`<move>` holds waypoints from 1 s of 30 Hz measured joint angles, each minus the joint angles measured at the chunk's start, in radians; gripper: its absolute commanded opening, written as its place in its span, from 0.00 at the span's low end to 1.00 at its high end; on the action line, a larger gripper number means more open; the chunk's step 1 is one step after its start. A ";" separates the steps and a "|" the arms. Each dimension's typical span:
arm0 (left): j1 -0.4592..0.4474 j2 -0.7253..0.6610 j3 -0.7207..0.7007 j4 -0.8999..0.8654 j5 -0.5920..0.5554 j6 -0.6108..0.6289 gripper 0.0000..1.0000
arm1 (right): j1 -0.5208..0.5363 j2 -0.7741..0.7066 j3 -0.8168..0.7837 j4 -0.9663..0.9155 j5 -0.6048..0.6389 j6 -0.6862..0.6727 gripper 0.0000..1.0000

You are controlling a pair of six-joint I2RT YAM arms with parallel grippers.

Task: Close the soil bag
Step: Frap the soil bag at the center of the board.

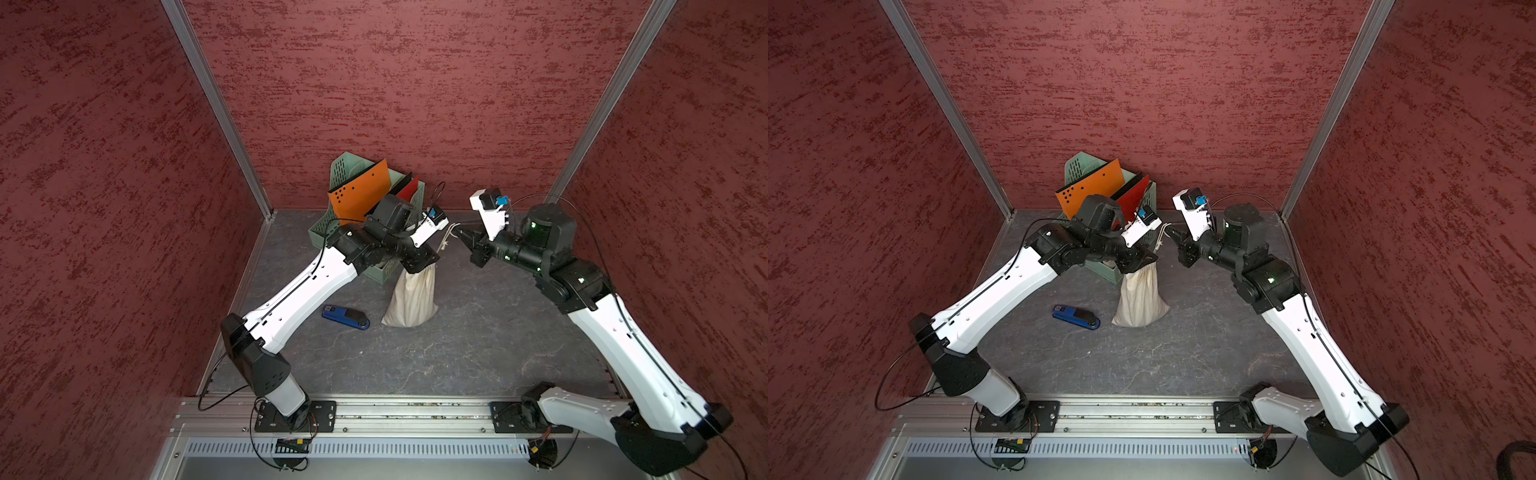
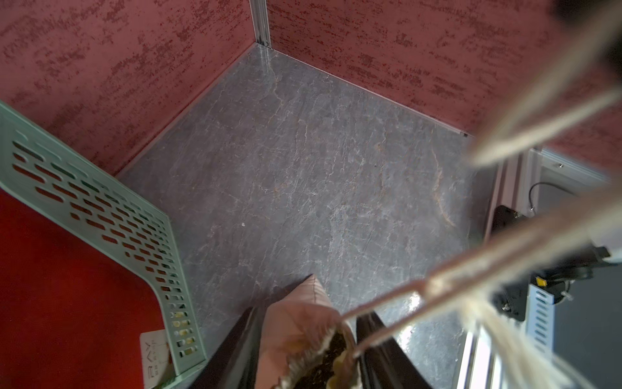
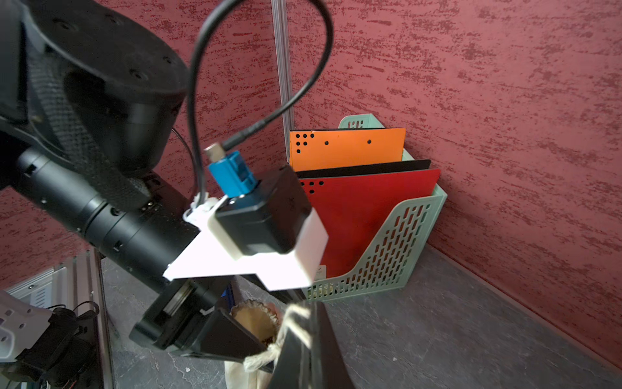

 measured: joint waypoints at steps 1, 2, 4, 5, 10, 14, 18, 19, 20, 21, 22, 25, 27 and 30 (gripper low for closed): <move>0.000 0.000 0.000 0.005 0.004 0.000 0.56 | 0.000 0.000 -0.002 0.002 -0.004 0.000 0.00; 0.000 0.000 0.000 0.010 0.008 0.000 0.56 | 0.000 0.000 -0.003 0.003 -0.006 0.000 0.00; 0.000 0.000 0.000 0.030 0.020 0.000 0.57 | 0.000 0.000 -0.007 0.007 -0.008 0.000 0.00; 0.000 0.000 0.000 0.040 0.026 0.000 0.57 | 0.000 0.000 -0.009 0.010 -0.008 0.000 0.00; 0.000 0.004 0.006 0.071 0.060 0.001 0.48 | 0.000 0.000 -0.013 0.016 -0.010 -0.001 0.00; 0.000 0.034 0.042 0.084 0.080 0.000 0.30 | 0.000 0.000 -0.013 0.017 -0.010 -0.001 0.00; 0.000 0.064 0.057 0.079 0.095 0.006 0.23 | 0.000 0.000 -0.013 0.016 -0.006 -0.002 0.00; 0.000 0.068 0.057 0.076 0.097 0.007 0.22 | 0.000 0.000 -0.013 0.015 -0.003 -0.001 0.00; 0.000 0.070 0.057 0.076 0.098 0.006 0.19 | 0.000 -0.001 -0.014 0.014 -0.001 -0.001 0.00; 0.000 0.071 0.057 0.074 0.097 0.003 0.14 | -0.002 -0.001 -0.015 0.014 0.000 -0.001 0.00; 0.000 0.071 0.057 0.072 0.097 0.002 0.06 | -0.002 -0.001 -0.016 0.014 0.001 -0.001 0.00; 0.000 0.071 0.057 0.068 0.101 0.002 0.02 | -0.002 -0.002 -0.017 0.014 0.003 -0.001 0.00; -0.001 0.071 0.057 0.064 0.101 0.000 0.01 | -0.002 -0.002 -0.019 0.014 0.004 -0.001 0.00; -0.001 0.072 0.057 0.060 0.097 0.000 0.01 | -0.002 -0.003 -0.023 0.016 0.009 0.001 0.00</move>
